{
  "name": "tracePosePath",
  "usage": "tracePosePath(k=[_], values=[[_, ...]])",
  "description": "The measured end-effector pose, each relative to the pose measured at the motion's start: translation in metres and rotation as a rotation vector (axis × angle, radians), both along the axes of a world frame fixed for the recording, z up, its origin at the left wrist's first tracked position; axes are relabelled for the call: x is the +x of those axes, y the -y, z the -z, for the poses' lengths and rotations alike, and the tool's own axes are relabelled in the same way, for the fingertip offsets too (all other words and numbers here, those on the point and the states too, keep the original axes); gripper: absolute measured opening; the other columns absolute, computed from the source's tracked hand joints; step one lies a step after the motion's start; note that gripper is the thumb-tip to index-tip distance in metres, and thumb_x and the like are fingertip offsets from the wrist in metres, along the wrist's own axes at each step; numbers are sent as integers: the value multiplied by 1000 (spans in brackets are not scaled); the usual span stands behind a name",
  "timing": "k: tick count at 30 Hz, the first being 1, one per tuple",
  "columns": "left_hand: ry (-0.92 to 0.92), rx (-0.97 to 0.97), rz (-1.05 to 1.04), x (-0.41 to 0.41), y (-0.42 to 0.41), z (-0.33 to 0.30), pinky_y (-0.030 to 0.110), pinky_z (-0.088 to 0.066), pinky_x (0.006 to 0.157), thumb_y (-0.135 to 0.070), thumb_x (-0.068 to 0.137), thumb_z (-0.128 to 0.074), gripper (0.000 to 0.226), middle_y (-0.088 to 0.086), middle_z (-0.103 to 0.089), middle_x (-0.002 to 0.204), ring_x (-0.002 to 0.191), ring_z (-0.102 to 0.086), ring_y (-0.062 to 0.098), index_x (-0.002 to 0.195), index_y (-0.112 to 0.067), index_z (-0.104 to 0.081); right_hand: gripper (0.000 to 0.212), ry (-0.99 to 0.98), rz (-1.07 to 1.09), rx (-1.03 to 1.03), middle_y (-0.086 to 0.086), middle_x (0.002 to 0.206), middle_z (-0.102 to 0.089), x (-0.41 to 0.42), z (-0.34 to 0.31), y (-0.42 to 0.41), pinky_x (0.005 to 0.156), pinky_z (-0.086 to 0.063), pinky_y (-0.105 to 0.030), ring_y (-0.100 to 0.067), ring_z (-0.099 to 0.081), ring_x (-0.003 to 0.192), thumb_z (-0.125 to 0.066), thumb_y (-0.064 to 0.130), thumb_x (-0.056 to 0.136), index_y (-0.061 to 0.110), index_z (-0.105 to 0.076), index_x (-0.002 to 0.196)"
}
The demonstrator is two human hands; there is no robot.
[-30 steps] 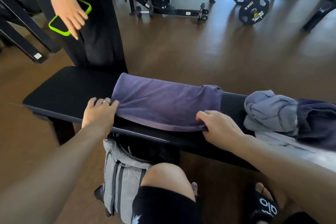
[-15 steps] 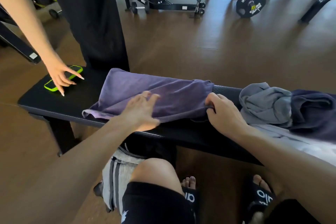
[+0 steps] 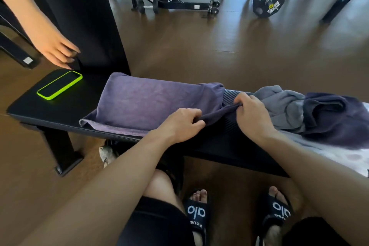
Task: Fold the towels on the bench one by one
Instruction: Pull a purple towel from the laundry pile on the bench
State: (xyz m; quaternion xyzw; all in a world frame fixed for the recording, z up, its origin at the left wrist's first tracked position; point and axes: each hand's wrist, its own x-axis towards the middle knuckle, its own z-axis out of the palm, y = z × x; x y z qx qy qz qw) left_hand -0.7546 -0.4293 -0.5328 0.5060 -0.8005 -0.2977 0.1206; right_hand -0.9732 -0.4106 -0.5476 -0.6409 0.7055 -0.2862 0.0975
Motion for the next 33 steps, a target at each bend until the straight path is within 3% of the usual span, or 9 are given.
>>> tracePosePath(k=[4,7,10,14,17,22,25,29,33], values=[[27,27,68,-3,-5,0,37,-52,69,-31,94,-59,23,-5,-63,73,70,-61,15,73,-22,-57,22,333,66,18,-4,93,-63,3,-8,6,73,-43,-31,-24,-57,87,-41,2,93,18,-55,99],[59,38,92,-3,-7,1,40,-55,72,-33,93,-59,19,-7,-66,75,72,-64,14,77,-24,-63,30,406,-47,-161,-1,88,-59,12,-19,3,66,-38,-18,-12,-53,78,-41,-7,86,20,-55,91],[99,45,104,-1,-8,1,41,-57,74,-34,91,-58,16,-9,-68,78,74,-65,13,80,-26,-67,24,175,-229,-262,1,90,-52,11,-22,-1,66,-39,-24,-14,-48,74,-44,-8,85,14,-54,85],[229,38,114,6,-10,0,37,-56,70,-39,88,-56,22,-8,-67,75,72,-65,14,78,-26,-69,15,-236,-374,-114,6,90,-42,-10,-11,-1,60,-36,-33,-16,-40,67,-51,0,84,15,-53,84],[269,16,95,9,-10,0,32,-50,62,-39,87,-55,24,-7,-64,70,68,-62,14,71,-23,-65,14,-371,-330,-66,4,89,-44,-23,-12,0,58,-35,-34,-22,-44,74,-52,1,84,14,-55,84],[361,3,175,8,-12,1,32,-47,61,-42,85,-58,20,-9,-62,72,68,-61,13,71,-27,-59,21,-508,-477,-79,8,73,-49,-23,-21,-8,71,-38,-33,-22,-48,78,-54,2,77,22,-55,69],[352,-52,208,10,-13,3,31,-42,59,-49,82,-63,27,-9,-60,74,70,-58,15,74,-28,-48,20,-576,-532,207,9,66,-55,-17,-19,-17,72,-48,-39,-21,-52,74,-53,9,72,26,-52,61],[240,-85,274,-3,-16,0,31,-47,64,-59,85,-63,33,-12,-60,83,73,-57,9,88,-30,-50,28,-338,-553,531,14,72,-65,-16,-22,-24,76,-53,-29,-7,-62,73,-56,8,79,32,-67,68],[92,-177,237,-21,-10,2,35,-48,69,-51,97,-55,27,-11,-57,83,75,-56,11,97,-23,-55,26,-105,-241,244,10,80,-61,-15,-17,-10,75,-43,-30,-19,-61,83,-49,4,91,19,-68,101]])
